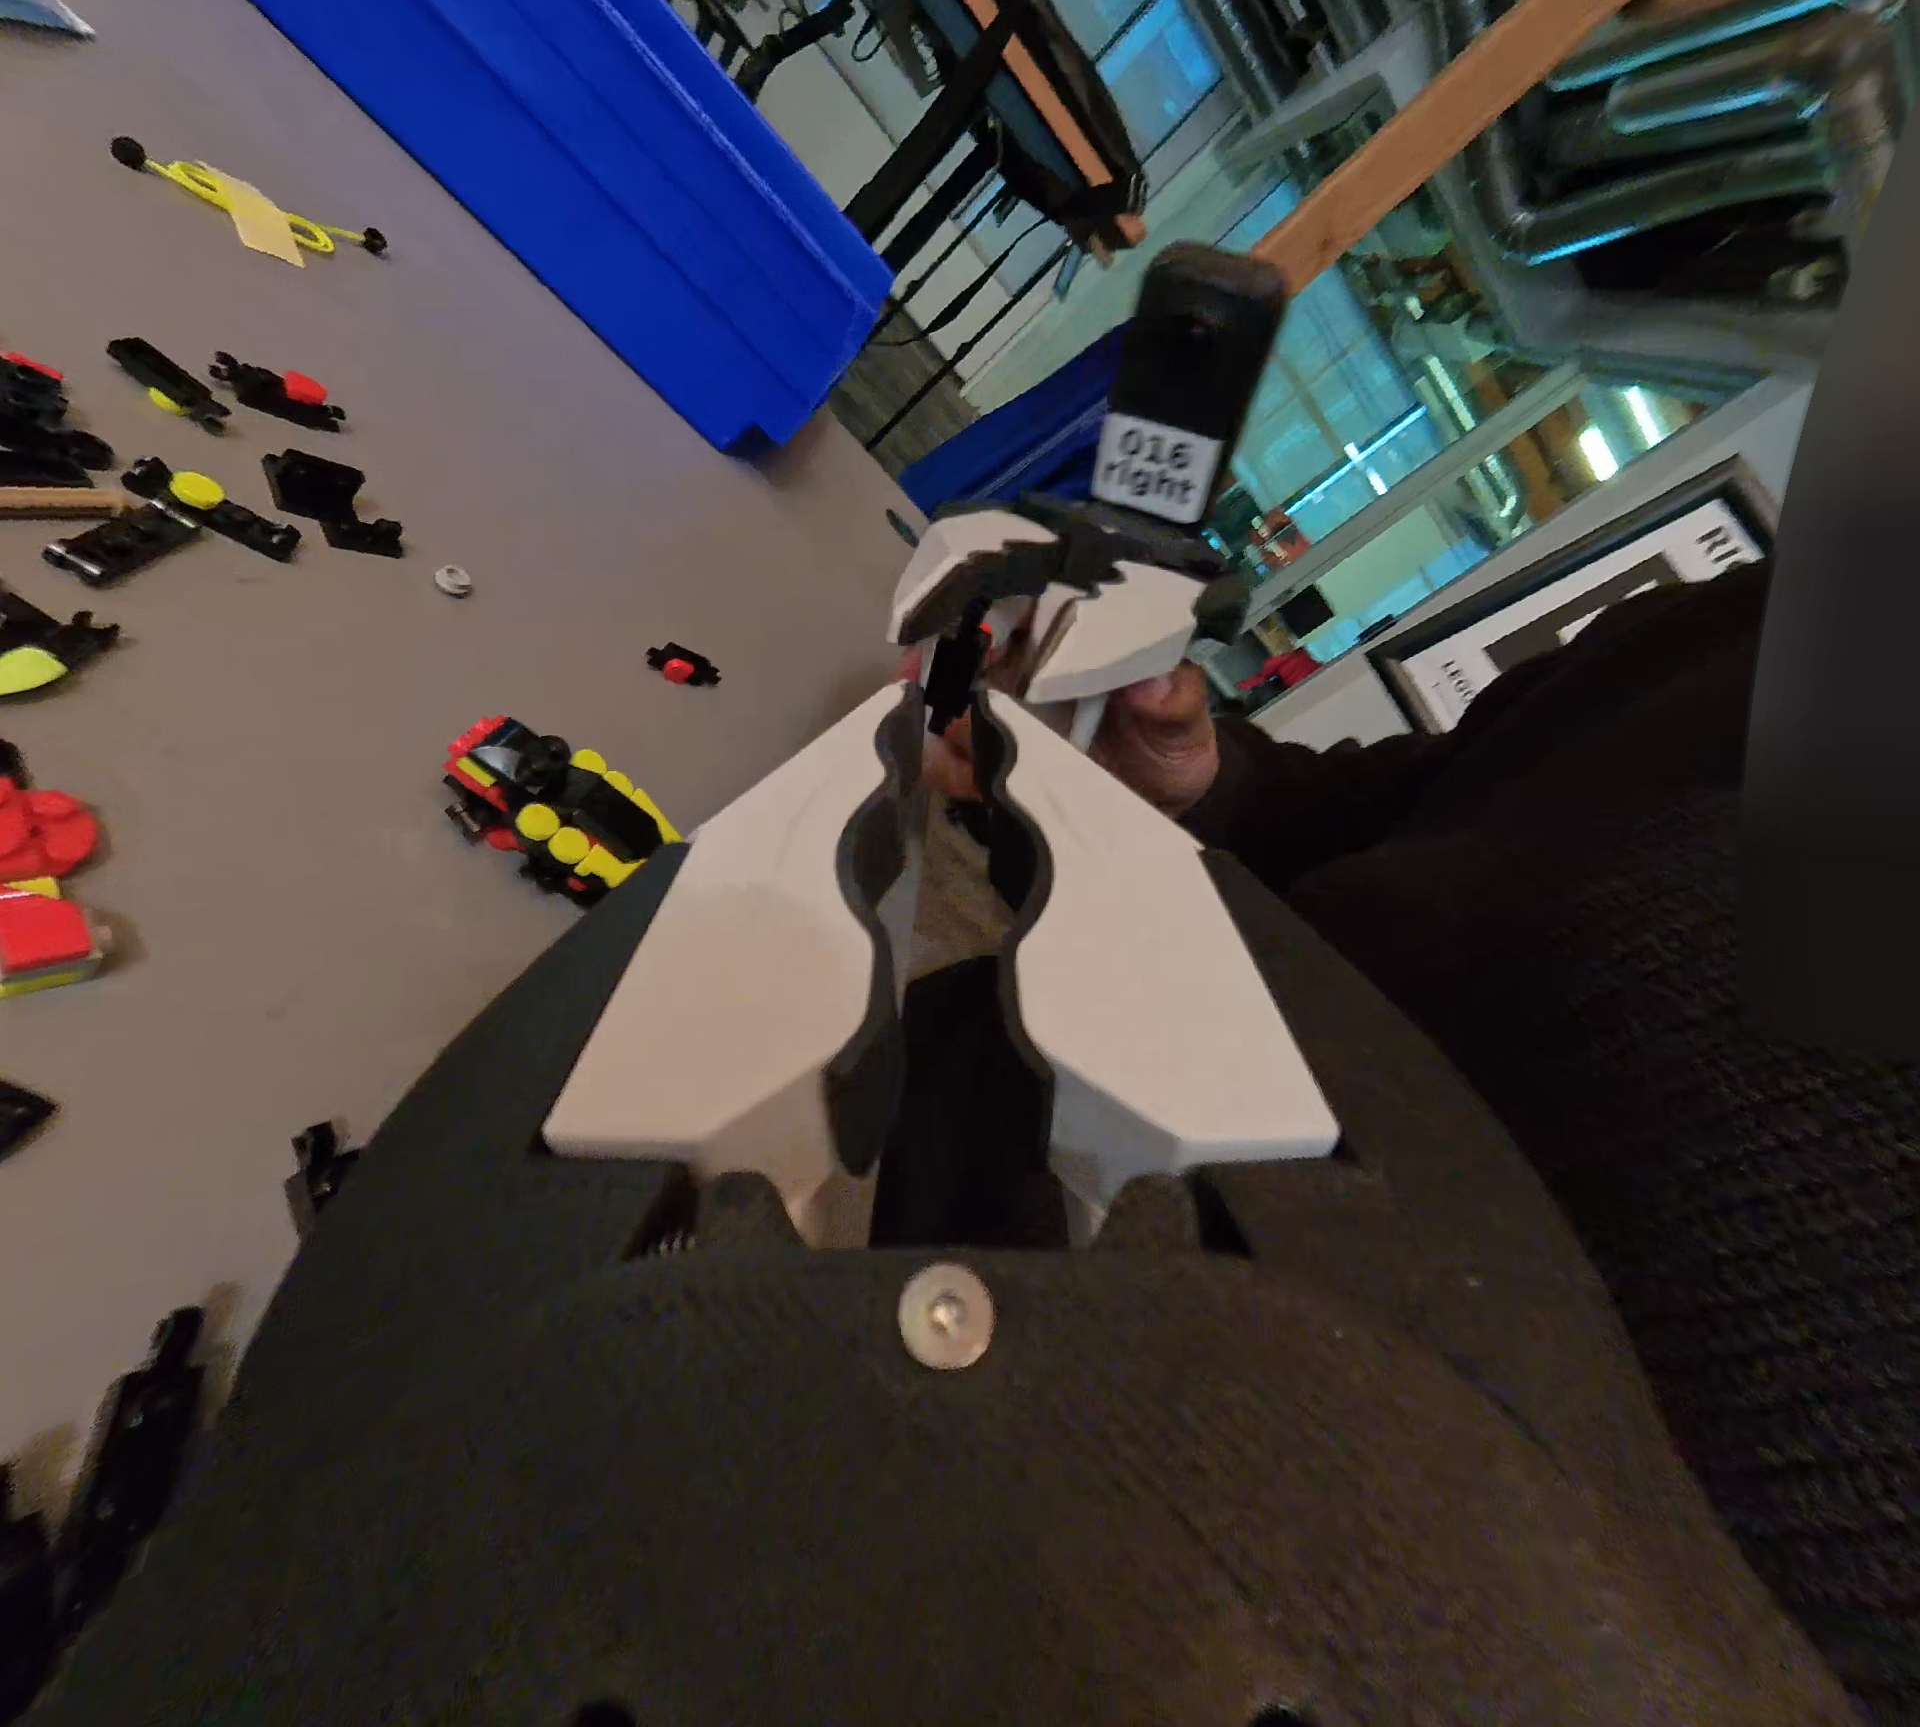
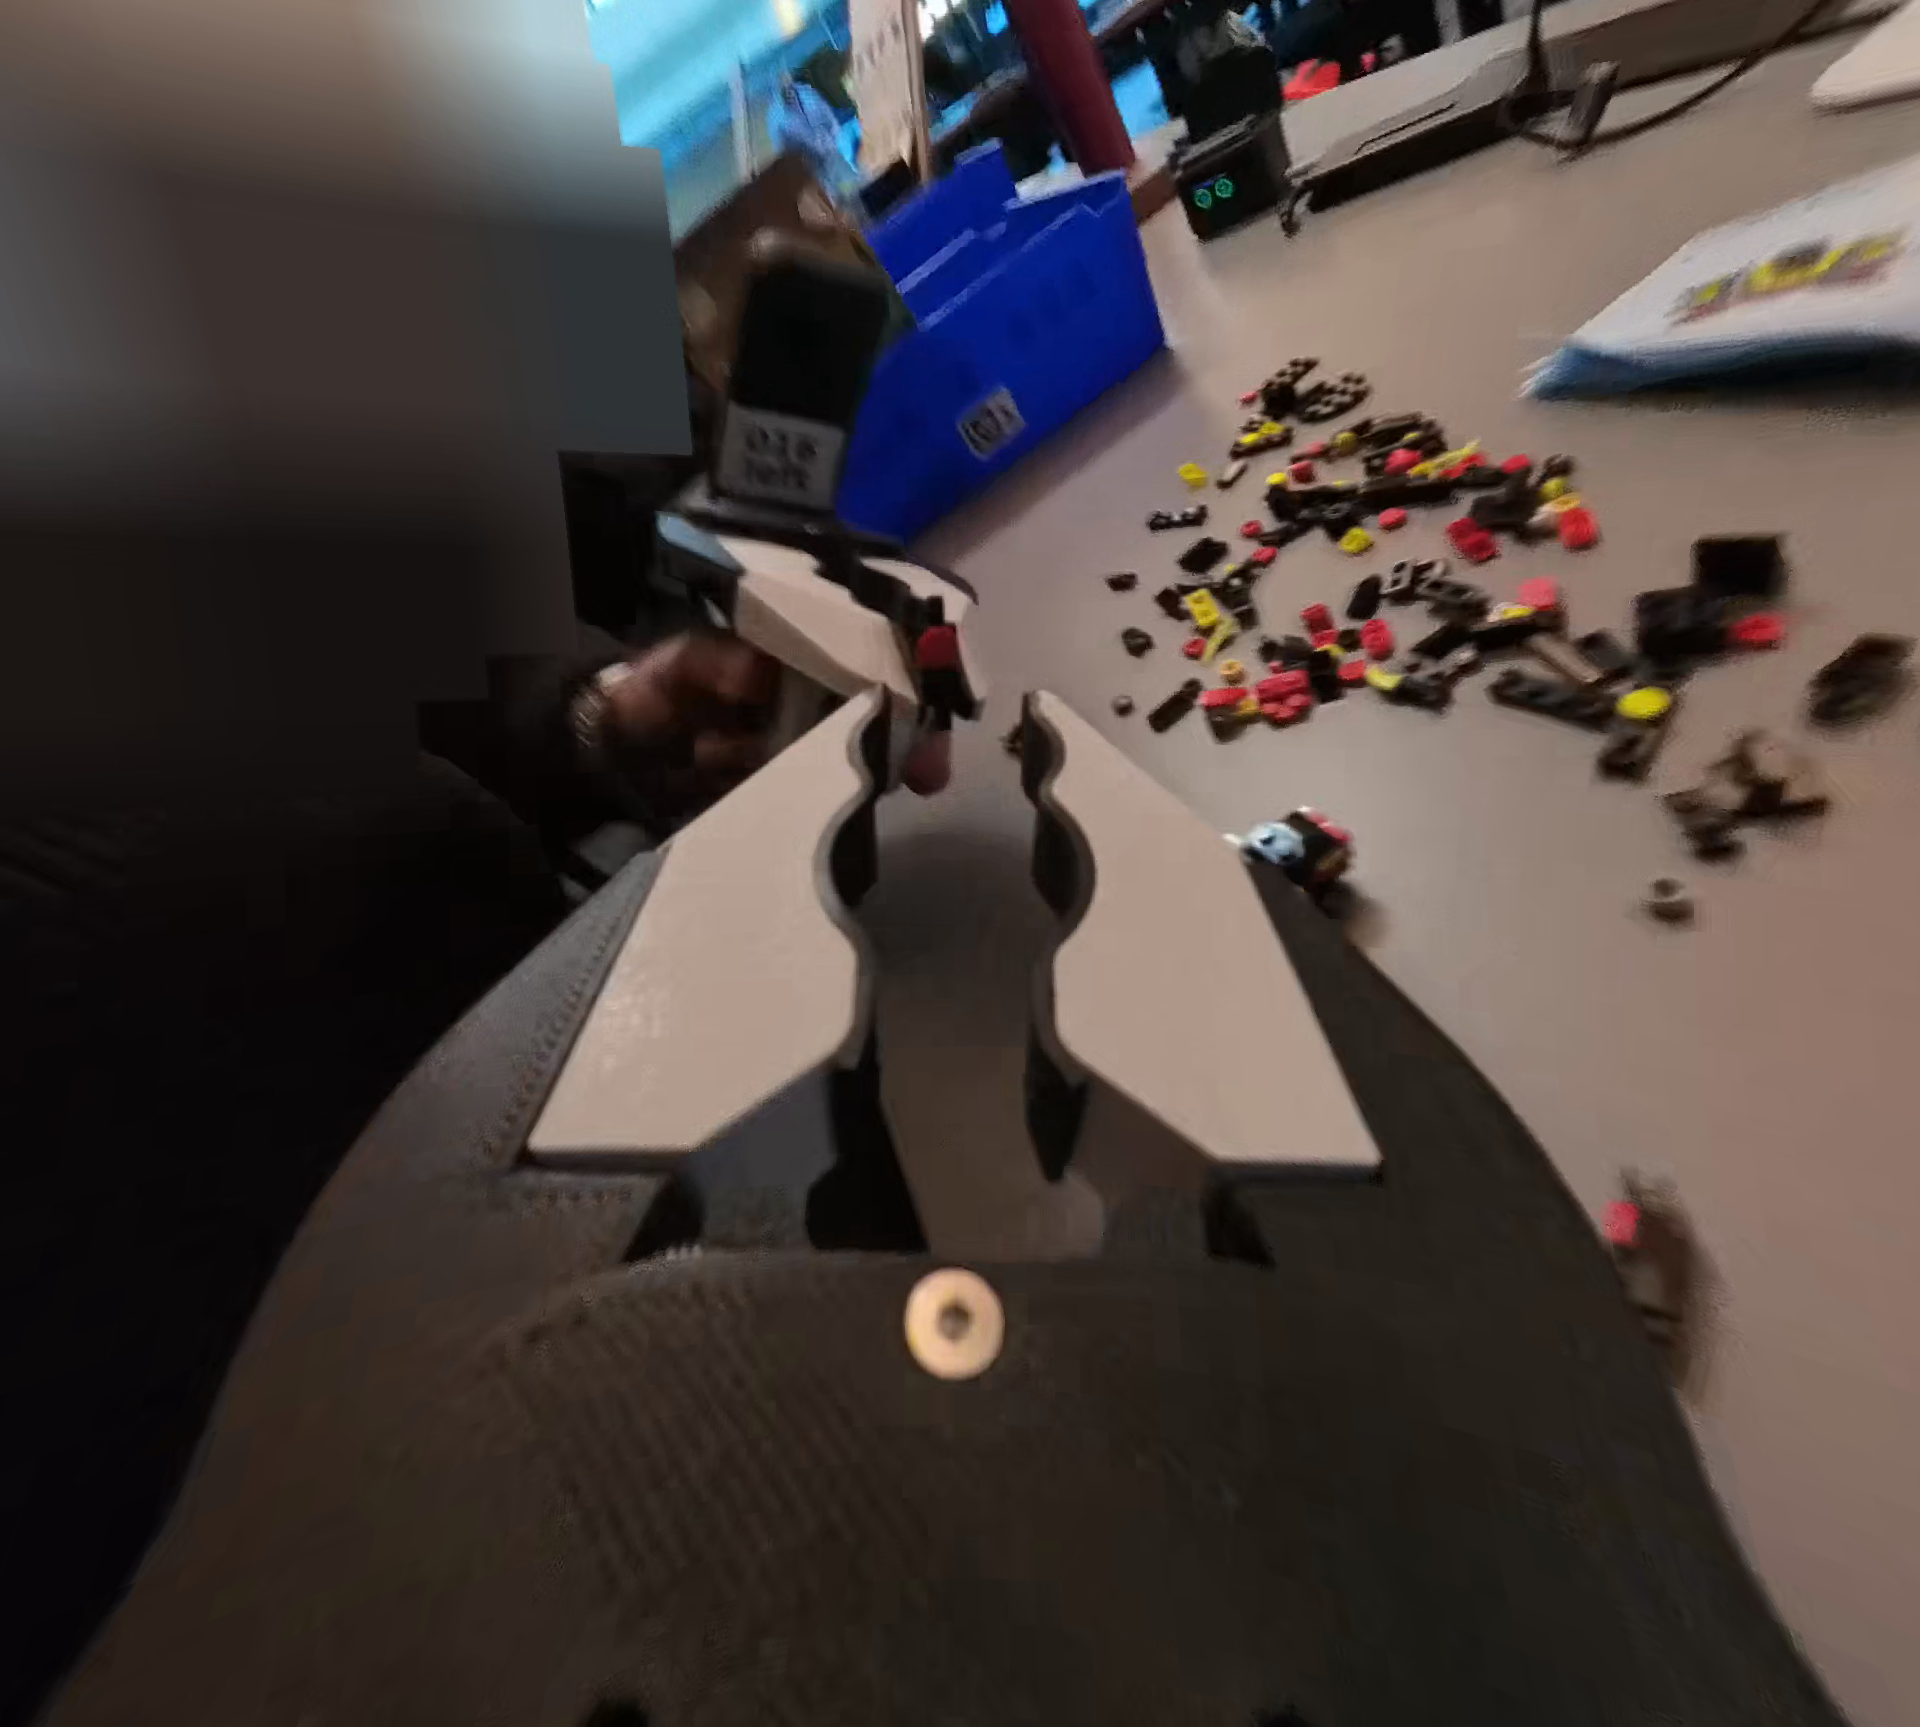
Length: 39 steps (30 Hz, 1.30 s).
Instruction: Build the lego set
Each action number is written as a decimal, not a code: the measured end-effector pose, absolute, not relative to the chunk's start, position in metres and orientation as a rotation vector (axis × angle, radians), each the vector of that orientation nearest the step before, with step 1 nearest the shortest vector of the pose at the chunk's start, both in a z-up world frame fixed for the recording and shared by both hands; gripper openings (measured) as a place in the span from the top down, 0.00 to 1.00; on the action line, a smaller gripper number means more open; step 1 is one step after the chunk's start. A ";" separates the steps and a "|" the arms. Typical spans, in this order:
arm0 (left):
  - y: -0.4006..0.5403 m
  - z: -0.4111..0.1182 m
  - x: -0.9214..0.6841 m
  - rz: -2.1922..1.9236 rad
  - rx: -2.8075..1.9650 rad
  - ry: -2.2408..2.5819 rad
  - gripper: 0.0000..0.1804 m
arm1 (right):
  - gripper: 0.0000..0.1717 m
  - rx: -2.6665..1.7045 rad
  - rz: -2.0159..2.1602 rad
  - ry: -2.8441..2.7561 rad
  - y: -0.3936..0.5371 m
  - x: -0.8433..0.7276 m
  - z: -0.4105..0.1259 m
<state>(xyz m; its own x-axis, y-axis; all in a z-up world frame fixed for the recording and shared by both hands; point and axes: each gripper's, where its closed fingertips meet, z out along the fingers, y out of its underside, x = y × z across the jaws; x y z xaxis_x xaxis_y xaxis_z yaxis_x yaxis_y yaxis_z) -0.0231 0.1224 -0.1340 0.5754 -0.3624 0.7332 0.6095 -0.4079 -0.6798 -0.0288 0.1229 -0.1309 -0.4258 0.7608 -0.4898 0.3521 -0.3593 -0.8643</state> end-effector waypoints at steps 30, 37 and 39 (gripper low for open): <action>0.129 -0.139 -0.032 -0.309 -1.801 0.073 0.92 | 0.97 -1.878 2.278 -0.987 0.126 -0.040 -0.135; 0.130 -0.147 -0.032 -0.231 -1.853 0.130 0.98 | 0.97 -1.926 2.326 -0.923 0.132 -0.039 -0.138; 0.129 -0.147 -0.033 -0.204 -1.857 0.149 0.98 | 0.97 -1.919 2.322 -0.936 0.130 -0.039 -0.138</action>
<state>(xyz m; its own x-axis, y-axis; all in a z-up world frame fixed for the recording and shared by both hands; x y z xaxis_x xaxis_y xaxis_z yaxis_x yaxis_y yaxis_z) -0.0334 0.1294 -0.1473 0.9764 -0.2062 0.0644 0.0019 -0.2902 -0.9570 -0.0390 0.1304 -0.1377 -0.2597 0.3516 -0.8994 0.3707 -0.8237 -0.4291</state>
